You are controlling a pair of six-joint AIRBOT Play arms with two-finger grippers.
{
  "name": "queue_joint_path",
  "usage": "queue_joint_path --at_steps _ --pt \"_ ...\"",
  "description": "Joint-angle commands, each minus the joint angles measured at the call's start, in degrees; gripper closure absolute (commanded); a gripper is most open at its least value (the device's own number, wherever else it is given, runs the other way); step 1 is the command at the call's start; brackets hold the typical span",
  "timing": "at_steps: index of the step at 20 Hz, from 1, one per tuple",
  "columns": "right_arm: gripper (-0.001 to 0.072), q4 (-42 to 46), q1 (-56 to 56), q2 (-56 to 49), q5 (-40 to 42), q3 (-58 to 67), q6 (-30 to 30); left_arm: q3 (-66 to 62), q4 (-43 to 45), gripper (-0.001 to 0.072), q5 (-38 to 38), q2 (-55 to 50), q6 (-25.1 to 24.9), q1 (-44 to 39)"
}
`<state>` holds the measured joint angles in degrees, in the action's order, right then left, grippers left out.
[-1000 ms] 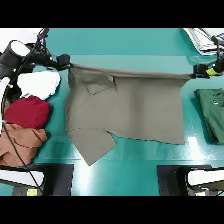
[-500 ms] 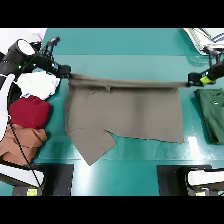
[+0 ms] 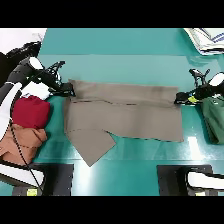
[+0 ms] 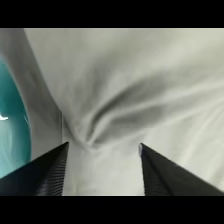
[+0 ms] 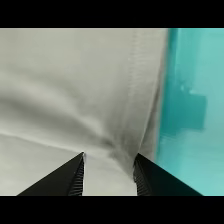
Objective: Fold the shirts.
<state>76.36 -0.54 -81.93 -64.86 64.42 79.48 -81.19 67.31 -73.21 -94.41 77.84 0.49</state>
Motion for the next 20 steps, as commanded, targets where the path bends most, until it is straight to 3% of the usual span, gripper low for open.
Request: queue_joint_path --at_steps 1,5,8,12,15,20 --pt "0.0346 -3.2 -1.0 1.6 -4.6 -0.5 0.0 0.7 2.0 0.0209 -4.5 2.2 2.3 0.6" --pt "0.0346 -3.4 -7.6 11.3 -6.0 -5.1 0.0 6.5 4.5 0.021 -7.9 13.3 2.3 4.1" --pt "0.0347 -3.4 -12.5 17.2 -10.3 -8.5 -2.0 22.6 4.8 0.021 -3.6 25.5 3.4 5.0" --pt "0.0347 -3.4 -14.6 21.9 -11.1 -10.6 -2.0 45.3 -2.1 0.0209 2.3 38.5 6.4 5.0" --pt "0.0347 -3.4 -13.3 22.7 -11.2 -10.6 -2.0 55.5 -7.5 0.0209 2.8 42.2 6.1 4.8" --pt "0.0347 -3.4 -9.7 22.5 -11.4 -10.6 -2.0 59.7 -11.8 0.0209 6.0 42.2 5.1 4.8"
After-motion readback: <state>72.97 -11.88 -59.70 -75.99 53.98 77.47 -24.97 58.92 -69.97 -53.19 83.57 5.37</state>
